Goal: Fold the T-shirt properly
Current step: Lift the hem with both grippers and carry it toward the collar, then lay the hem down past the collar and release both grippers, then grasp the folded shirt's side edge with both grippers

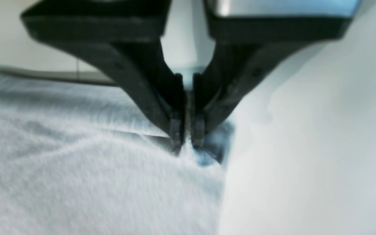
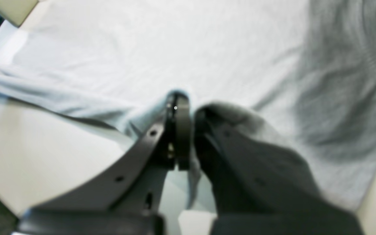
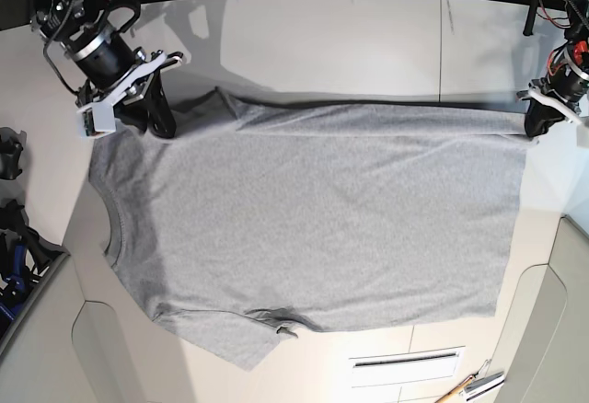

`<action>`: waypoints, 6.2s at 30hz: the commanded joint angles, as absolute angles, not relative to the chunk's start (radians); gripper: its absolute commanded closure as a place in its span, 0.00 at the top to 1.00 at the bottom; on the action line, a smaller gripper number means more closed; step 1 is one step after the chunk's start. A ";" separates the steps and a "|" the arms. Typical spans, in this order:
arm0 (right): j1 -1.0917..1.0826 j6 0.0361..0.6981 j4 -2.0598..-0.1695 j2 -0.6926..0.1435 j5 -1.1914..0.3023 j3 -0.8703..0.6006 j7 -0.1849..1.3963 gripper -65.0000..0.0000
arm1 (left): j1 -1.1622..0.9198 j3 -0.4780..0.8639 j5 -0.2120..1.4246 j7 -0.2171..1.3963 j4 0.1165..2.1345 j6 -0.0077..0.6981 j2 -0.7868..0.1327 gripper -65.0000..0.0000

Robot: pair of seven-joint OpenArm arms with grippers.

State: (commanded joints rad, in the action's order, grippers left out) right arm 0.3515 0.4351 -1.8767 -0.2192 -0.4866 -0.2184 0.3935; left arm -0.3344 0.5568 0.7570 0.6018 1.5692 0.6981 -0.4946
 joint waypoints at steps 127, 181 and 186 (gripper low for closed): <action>0.552 0.576 -1.670 -0.252 -0.853 -0.671 0.708 0.17 | -0.669 0.590 0.978 0.821 1.744 0.698 -0.429 0.24; -0.478 0.539 -0.720 -0.462 -0.400 -0.317 0.318 0.61 | 0.382 0.258 0.758 0.722 0.741 0.666 -0.564 0.69; -0.478 0.562 -0.720 -0.450 -0.434 -0.317 0.352 0.61 | 0.382 0.226 0.757 0.733 0.741 0.667 -0.517 0.69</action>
